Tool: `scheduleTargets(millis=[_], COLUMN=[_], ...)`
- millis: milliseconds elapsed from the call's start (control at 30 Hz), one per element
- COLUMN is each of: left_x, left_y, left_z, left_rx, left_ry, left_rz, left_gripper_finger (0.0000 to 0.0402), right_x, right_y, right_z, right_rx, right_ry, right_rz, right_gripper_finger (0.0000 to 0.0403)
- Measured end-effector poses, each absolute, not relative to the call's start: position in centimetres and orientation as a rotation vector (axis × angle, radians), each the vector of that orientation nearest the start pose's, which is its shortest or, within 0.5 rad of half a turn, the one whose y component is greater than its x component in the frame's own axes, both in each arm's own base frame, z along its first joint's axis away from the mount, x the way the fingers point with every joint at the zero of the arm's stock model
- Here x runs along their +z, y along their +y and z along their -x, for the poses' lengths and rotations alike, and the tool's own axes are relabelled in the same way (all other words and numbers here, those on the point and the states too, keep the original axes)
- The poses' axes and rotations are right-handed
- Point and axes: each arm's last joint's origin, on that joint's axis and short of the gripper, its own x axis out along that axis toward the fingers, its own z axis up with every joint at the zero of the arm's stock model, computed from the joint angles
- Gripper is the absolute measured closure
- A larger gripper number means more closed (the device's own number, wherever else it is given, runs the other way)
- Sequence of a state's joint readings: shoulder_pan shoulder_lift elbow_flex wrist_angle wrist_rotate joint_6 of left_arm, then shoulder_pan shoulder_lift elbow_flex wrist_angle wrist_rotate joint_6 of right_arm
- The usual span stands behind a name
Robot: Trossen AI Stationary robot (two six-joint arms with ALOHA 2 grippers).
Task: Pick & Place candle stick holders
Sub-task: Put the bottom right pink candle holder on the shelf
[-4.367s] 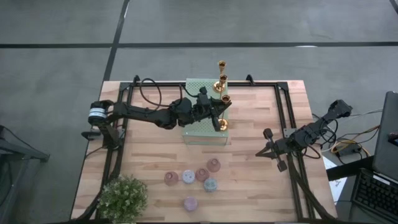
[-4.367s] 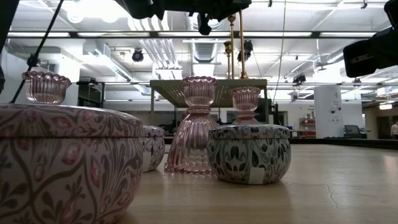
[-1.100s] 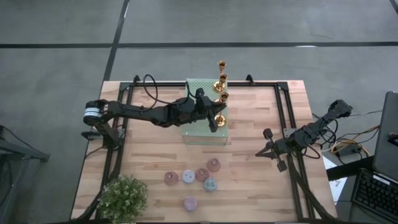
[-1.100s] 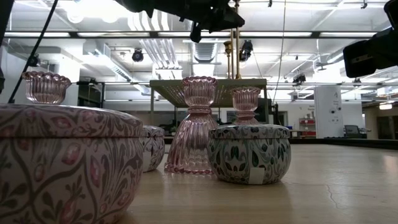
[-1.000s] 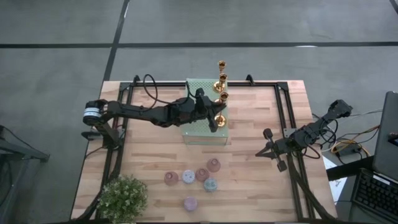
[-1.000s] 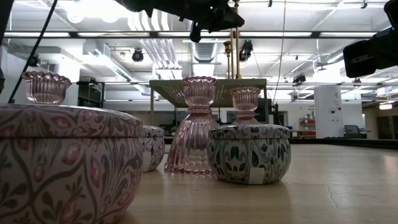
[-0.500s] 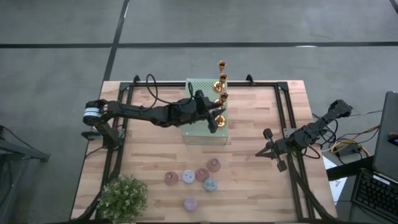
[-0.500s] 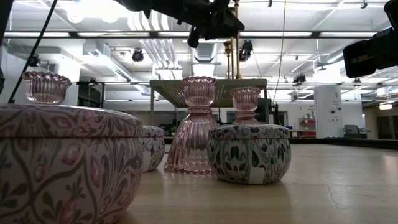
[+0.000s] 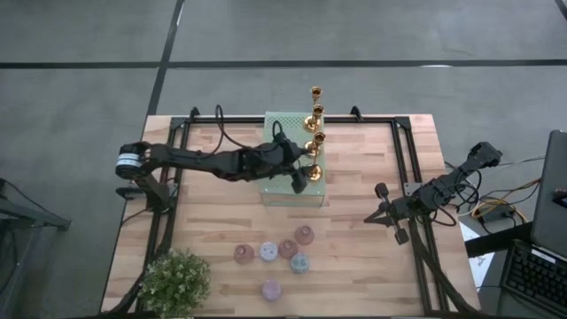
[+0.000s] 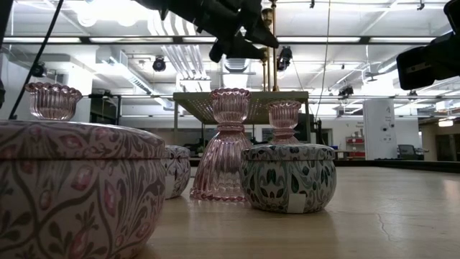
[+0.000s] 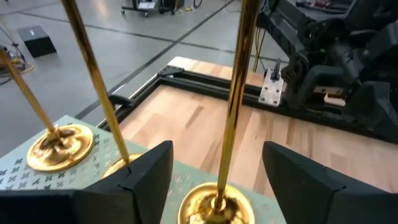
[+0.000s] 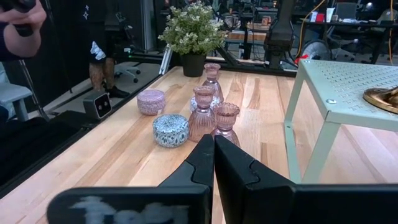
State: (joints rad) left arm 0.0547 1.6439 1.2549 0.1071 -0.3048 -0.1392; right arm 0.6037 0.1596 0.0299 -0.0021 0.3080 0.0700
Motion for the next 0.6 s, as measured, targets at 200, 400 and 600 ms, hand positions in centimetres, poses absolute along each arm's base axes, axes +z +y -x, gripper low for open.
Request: scheduleTargets(millis=[200,400,600], left_x=[31.1,31.6,31.7], left_y=[2.3,1.1,-0.3], left_z=[-37.2,-36.6,-35.8], left_rx=[0.361,0.328,0.293], left_ry=[0.261,0.279,0.341], left_rz=[0.099,0.085,0.073], left_gripper_finger=[0.0142,0.0142,0.0142], right_x=[16.1,16.1,16.1], right_y=[5.2,5.2,5.2], right_z=[-9.1,-9.1,-9.1], right_rx=[0.291,0.291,0.291], right_ry=[0.129,0.129,0.129], right_rz=[-0.011,-0.011,-0.011], right_gripper_finger=[0.0394,0.0394,0.0394])
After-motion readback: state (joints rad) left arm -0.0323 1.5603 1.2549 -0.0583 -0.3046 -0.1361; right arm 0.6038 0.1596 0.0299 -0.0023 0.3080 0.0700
